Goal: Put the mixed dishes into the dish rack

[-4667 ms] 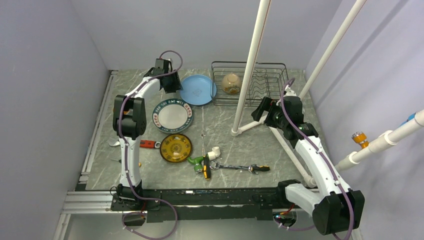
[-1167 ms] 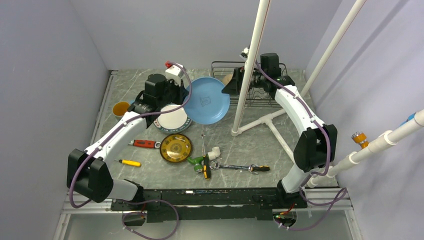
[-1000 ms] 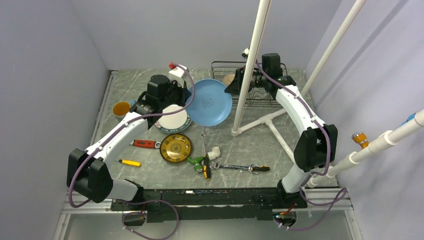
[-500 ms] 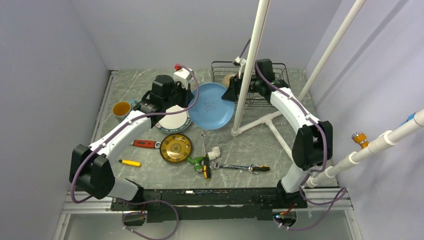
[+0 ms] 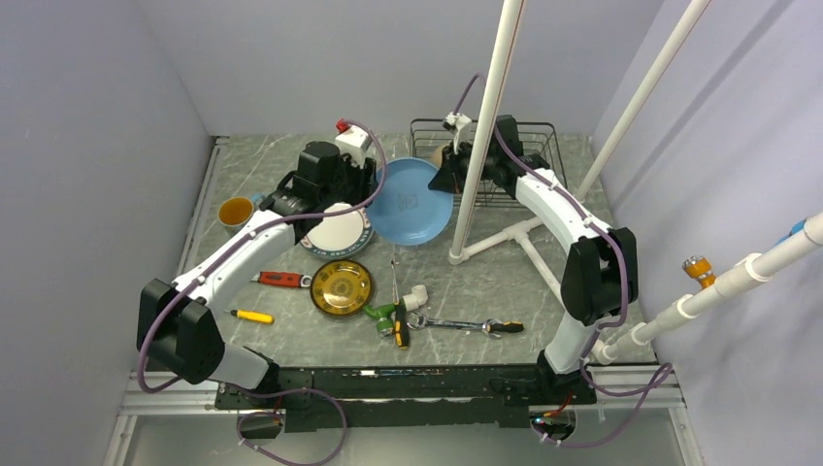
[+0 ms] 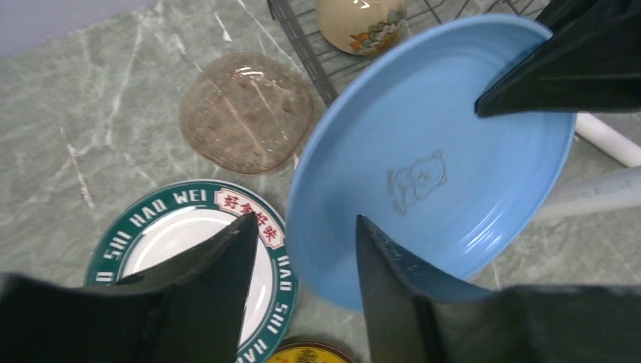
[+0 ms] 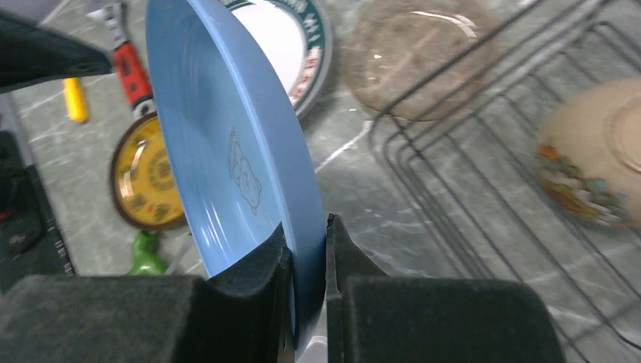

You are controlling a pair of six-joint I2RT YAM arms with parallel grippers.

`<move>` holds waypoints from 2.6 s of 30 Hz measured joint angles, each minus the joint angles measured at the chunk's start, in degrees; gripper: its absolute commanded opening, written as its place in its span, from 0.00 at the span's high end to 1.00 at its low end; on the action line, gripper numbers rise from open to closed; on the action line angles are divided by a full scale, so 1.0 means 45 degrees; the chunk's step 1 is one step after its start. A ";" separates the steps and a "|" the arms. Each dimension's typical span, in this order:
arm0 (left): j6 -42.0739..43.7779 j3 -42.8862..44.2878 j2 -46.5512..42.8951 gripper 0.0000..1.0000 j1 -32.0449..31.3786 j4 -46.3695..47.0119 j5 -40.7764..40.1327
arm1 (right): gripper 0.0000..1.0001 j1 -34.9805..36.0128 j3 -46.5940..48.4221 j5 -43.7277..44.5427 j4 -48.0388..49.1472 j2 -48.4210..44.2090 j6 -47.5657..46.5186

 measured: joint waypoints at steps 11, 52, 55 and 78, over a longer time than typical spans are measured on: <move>-0.0714 0.0034 -0.1472 0.01 -0.0015 0.0029 -0.1384 | 1.00 -0.1758 0.0214 0.3026 0.1477 -0.0151 0.0253; -0.0019 -0.0432 -0.0476 0.03 -0.0078 -0.0092 -0.2613 | 1.00 -0.3808 0.3672 0.5901 0.4328 0.3031 -1.3459; -0.0010 -0.0432 -0.0452 0.03 -0.0102 -0.0155 -0.2618 | 1.00 -0.3789 0.3721 0.5770 0.4289 0.3254 -1.4430; 0.0325 -0.0432 -0.0330 0.04 -0.0228 -0.0146 -0.2861 | 0.62 -0.3740 0.5557 0.4342 0.1258 0.5003 -1.8826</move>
